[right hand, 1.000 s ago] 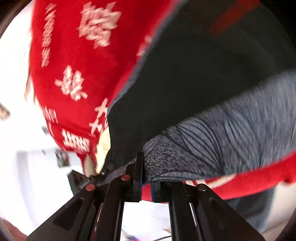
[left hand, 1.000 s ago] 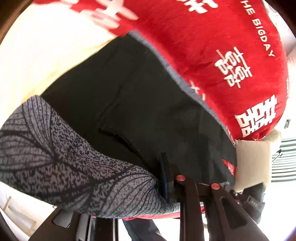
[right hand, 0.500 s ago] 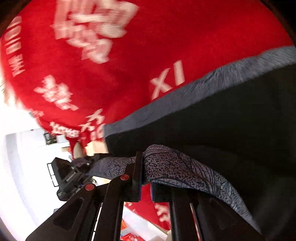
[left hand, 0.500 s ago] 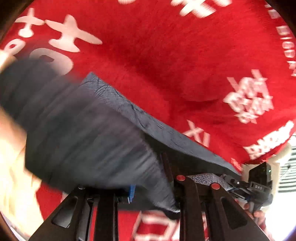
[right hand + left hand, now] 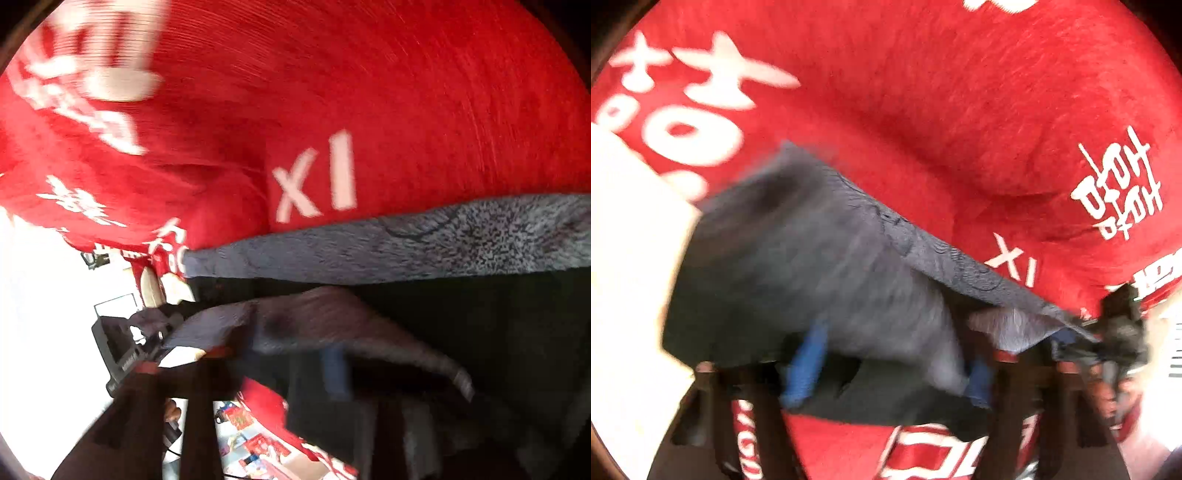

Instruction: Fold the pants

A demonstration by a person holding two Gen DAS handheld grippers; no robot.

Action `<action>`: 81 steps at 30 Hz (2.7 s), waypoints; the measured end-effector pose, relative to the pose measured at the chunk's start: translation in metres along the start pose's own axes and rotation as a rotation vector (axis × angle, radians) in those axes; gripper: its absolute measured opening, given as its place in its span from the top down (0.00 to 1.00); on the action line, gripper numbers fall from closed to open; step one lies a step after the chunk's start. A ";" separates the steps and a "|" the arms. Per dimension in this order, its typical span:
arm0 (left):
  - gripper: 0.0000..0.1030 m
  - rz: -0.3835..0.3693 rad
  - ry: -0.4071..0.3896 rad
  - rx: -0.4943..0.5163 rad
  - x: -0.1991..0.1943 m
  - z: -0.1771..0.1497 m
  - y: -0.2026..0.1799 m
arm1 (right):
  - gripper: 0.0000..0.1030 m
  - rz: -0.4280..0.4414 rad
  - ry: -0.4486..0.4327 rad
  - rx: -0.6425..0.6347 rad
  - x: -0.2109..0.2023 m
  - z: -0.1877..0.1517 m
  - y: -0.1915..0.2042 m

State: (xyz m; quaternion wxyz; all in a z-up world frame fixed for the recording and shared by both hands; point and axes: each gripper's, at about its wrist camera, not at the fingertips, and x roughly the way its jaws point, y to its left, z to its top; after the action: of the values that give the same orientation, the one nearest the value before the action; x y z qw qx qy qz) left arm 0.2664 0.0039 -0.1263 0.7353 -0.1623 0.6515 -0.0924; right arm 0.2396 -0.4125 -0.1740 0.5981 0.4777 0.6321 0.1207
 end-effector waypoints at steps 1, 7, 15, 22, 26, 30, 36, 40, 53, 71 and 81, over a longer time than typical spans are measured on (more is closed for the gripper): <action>0.25 0.014 -0.019 0.003 -0.009 -0.003 0.001 | 0.25 0.011 -0.024 -0.012 -0.008 0.000 0.006; 0.25 0.075 -0.039 0.061 -0.018 -0.012 -0.009 | 0.39 -0.016 -0.061 -0.210 -0.031 -0.026 0.051; 0.25 0.172 -0.006 0.124 0.061 0.014 -0.037 | 0.77 -0.331 -0.008 -0.241 0.025 -0.008 0.018; 0.25 0.242 -0.011 0.252 0.038 -0.016 -0.078 | 0.32 -0.149 -0.074 -0.222 -0.035 -0.045 0.019; 0.25 0.210 0.022 0.346 0.028 -0.064 -0.120 | 0.32 -0.207 -0.149 -0.208 -0.075 -0.096 0.008; 0.25 0.122 0.088 0.449 0.035 -0.122 -0.171 | 0.32 -0.309 -0.215 -0.182 -0.119 -0.144 -0.017; 0.25 -0.081 0.200 0.556 0.058 -0.192 -0.245 | 0.32 -0.414 -0.319 -0.032 -0.175 -0.245 -0.077; 0.25 -0.153 0.258 0.552 0.081 -0.213 -0.270 | 0.32 -0.444 -0.384 0.113 -0.185 -0.315 -0.117; 0.25 -0.231 0.326 0.476 0.112 -0.231 -0.291 | 0.32 -0.385 -0.491 0.224 -0.167 -0.381 -0.191; 0.92 -0.264 0.269 0.405 0.084 -0.213 -0.338 | 0.97 -0.182 -0.464 0.026 -0.260 -0.323 -0.151; 0.92 -0.207 0.311 0.299 0.113 -0.197 -0.345 | 0.92 -0.034 -0.287 0.000 -0.284 -0.242 -0.161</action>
State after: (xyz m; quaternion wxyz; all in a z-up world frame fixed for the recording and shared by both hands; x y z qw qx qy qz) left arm 0.1126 -0.3797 -0.1266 0.6287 -0.1016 0.7157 -0.2865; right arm -0.0939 -0.6065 -0.0469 0.6845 0.4791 0.5480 0.0409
